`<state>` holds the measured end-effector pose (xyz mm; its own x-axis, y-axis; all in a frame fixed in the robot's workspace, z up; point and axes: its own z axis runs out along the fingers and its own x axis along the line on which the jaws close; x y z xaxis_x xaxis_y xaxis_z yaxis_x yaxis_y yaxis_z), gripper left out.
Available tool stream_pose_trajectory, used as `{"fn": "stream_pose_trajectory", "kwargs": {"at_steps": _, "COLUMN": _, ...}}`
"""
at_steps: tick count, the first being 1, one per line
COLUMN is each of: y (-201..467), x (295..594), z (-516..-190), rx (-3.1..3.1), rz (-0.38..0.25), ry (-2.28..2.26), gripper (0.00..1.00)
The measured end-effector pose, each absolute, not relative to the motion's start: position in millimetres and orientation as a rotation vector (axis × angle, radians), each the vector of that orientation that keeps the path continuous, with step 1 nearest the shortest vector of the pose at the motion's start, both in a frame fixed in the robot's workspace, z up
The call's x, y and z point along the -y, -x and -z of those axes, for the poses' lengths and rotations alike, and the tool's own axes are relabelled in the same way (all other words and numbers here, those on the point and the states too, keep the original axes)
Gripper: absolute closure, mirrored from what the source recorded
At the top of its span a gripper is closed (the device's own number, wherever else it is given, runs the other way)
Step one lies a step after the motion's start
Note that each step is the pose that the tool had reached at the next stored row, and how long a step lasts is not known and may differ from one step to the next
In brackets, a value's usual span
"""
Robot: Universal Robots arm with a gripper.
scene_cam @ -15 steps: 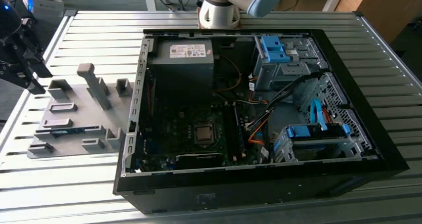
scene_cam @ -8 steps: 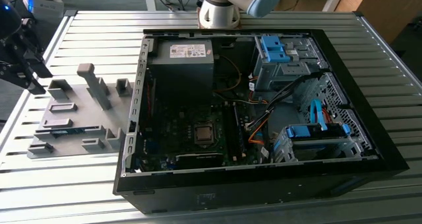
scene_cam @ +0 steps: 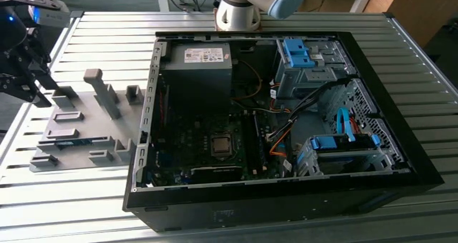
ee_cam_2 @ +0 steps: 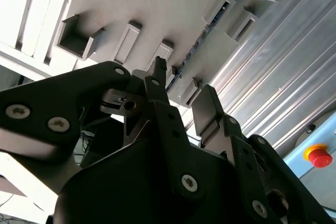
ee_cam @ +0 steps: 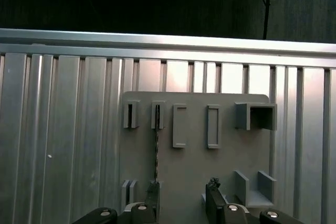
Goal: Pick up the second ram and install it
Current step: 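Pick up the second ram and move it above second insertion slot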
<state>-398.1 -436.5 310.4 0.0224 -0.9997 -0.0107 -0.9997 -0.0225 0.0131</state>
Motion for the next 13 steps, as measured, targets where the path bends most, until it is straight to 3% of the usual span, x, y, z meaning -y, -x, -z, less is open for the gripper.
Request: {"fn": "stream_pose_trajectory", "kwargs": {"at_steps": 13, "y": 402, "x": 451, "z": -279, "rx": 2.226, "rz": 0.027, "ry": -2.214, "gripper": 0.53}}
